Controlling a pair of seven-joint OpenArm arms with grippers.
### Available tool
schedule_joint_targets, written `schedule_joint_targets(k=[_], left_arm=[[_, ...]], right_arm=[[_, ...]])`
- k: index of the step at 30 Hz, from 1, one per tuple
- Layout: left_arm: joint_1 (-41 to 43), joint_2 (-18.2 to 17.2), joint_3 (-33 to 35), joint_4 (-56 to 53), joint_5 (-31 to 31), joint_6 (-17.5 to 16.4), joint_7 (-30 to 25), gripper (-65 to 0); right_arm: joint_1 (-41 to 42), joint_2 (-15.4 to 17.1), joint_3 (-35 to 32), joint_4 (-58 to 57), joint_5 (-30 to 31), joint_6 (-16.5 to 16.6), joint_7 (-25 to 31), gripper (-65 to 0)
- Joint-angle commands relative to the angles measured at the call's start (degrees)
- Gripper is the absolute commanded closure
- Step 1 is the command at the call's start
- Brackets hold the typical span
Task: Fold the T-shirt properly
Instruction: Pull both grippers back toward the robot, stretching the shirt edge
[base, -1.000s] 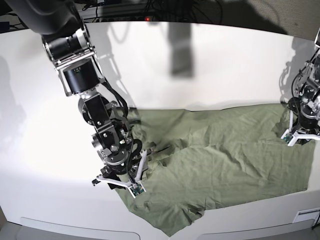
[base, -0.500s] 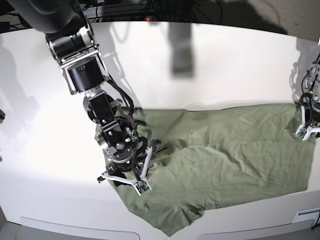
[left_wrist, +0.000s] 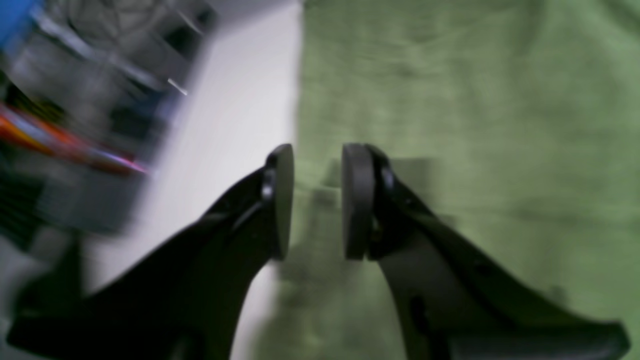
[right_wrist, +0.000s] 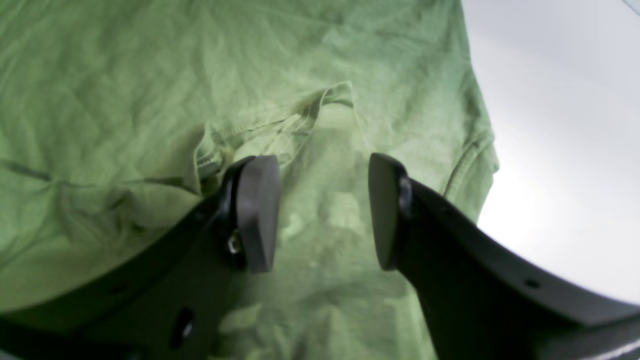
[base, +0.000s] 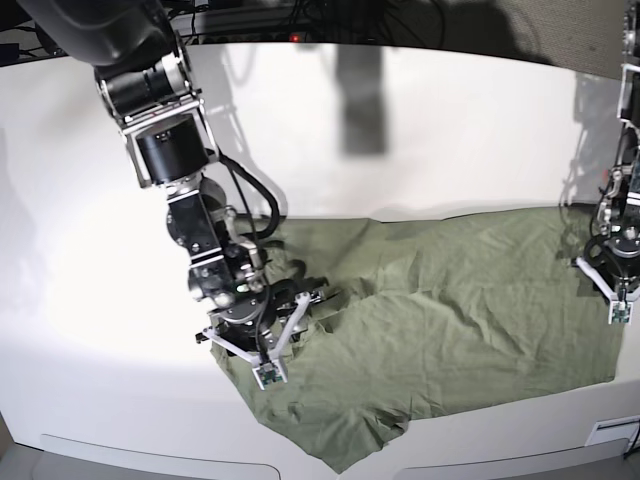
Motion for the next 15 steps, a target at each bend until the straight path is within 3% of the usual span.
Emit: schedule_joint_targets(k=[1, 3, 5, 10, 15], left_arm=[[-1.3, -0.3, -1.7, 0.9, -0.7, -1.7, 0.6, -16.6], [-1.1, 1.5, -4.4, 0.9, -1.7, -7.1, 3.5, -16.6], [-1.0, 2.8, -6.6, 0.9, -3.2, -9.7, 5.8, -16.6], [-0.1, 4.2, -8.7, 0.8, -4.0, -10.2, 8.5, -16.6], [3.9, 4.3, -8.7, 0.8, -3.8, -10.2, 5.4, -16.6]], right_arm=[[1.4, 0.0, 1.6, 0.9, 0.2, 1.9, 0.8, -29.1], [0.8, 0.0, 4.7, 0.9, 0.8, 6.0, 0.2, -29.1], [0.1, 0.2, 7.6, 0.9, 2.7, 8.5, -0.5, -29.1], [-3.3, 3.2, 10.6, 0.9, 3.9, 12.9, -0.7, -29.1], [-8.0, 7.4, 10.6, 0.9, 6.6, 16.1, -0.7, -29.1]])
